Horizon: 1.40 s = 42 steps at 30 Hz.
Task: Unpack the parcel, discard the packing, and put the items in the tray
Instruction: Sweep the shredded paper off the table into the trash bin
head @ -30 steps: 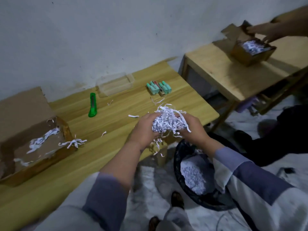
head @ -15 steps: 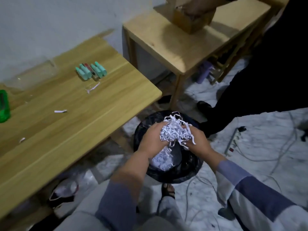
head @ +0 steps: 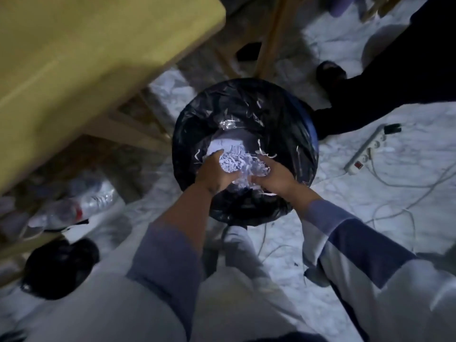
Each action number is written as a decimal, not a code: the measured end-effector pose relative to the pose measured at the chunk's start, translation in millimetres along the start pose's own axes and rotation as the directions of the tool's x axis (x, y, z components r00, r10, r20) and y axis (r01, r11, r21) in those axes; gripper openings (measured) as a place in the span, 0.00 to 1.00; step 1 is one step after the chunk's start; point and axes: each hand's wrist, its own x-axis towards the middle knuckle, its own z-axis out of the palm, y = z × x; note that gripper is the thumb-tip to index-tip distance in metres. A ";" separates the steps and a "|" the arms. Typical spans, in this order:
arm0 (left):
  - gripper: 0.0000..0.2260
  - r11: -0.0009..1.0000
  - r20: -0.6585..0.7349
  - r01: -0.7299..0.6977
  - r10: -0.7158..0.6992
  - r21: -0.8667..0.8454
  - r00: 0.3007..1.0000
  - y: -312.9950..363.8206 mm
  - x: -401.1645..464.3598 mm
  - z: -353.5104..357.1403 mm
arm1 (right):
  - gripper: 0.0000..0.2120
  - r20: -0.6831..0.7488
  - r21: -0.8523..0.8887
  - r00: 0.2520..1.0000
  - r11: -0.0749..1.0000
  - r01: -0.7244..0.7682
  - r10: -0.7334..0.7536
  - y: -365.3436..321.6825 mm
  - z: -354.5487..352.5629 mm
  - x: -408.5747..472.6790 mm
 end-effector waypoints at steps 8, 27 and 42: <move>0.28 0.996 0.003 0.017 -0.017 0.084 1.000 6.7 -18.5 -16.5 | 0.31 0.049 -0.250 0.997 0.966 0.066 -0.055 -17.2 0.6 -4.5; 0.23 0.969 -0.206 -0.233 0.245 0.084 0.947 7.2 -216.8 -164.0 | 0.24 -0.076 -0.436 0.894 0.821 0.369 -0.442 -196.3 33.3 -203.1; 0.18 0.994 -0.663 -0.100 0.105 0.046 0.741 -132.1 -315.1 -310.5 | 0.21 0.071 -0.567 0.800 0.635 0.524 -0.596 -327.2 159.5 -240.7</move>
